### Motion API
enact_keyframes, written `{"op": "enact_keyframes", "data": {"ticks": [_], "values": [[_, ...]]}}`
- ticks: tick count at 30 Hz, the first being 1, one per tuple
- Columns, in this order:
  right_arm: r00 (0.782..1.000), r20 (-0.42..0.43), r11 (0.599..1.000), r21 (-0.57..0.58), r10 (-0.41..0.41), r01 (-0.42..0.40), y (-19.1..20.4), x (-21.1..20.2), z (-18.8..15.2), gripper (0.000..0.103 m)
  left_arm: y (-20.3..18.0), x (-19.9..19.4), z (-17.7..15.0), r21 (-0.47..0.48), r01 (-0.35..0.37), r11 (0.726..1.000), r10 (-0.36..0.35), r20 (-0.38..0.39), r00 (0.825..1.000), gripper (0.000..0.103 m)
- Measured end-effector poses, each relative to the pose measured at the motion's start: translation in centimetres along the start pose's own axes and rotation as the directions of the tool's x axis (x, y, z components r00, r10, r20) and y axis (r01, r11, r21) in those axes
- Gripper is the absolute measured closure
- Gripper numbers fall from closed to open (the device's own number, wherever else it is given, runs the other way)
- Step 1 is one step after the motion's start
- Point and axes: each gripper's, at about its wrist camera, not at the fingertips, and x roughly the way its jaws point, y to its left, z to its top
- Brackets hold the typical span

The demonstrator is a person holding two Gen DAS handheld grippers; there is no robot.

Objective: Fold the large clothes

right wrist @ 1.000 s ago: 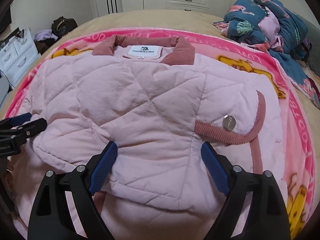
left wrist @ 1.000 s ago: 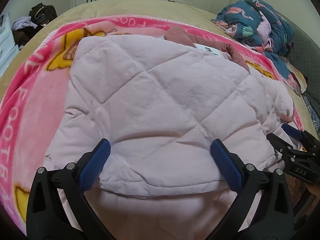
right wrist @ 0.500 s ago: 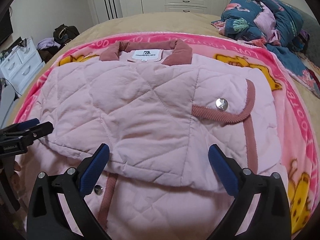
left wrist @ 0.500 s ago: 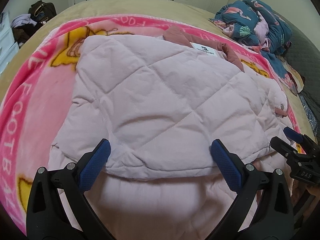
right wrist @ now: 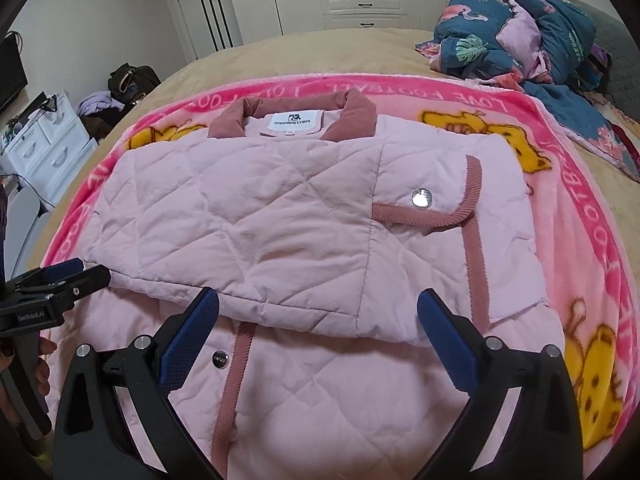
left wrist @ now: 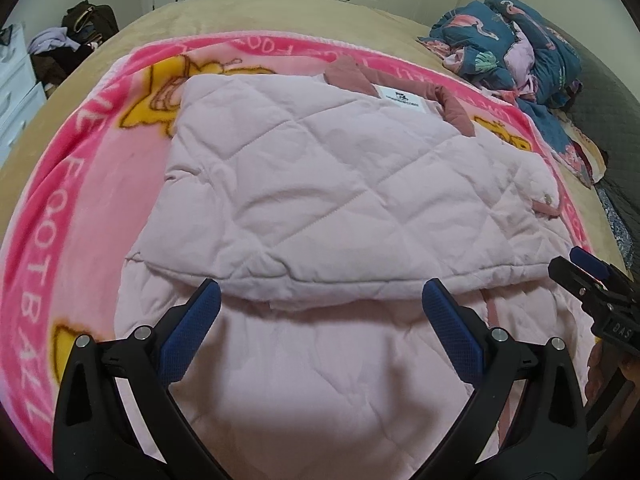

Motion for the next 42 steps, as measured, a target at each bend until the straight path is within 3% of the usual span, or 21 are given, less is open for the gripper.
{"op": "enact_keyframes", "data": {"ticks": [9, 32, 42], "values": [[0.999, 0.036, 1.0, 0.006, 0.017, -0.018, 0.3, -2.5, -0.2, 0.004, -1.7, -3.6, -0.8, 0.04, -0.029, 0.999, 0.026, 0.075, 0.997, 0.009], [0.979, 0.184, 0.996, -0.03, 0.088, -0.084, 1.3, -11.9, -2.2, 0.004, -5.4, -12.1, -3.3, 0.087, 0.058, 0.995, -0.075, 0.205, 0.976, 0.009], [0.962, 0.268, 0.995, -0.097, 0.049, -0.024, 1.5, -16.2, -4.7, 0.004, -6.0, -14.8, -5.7, 0.131, 0.036, 0.991, -0.07, 0.258, 0.964, 0.009]]}}
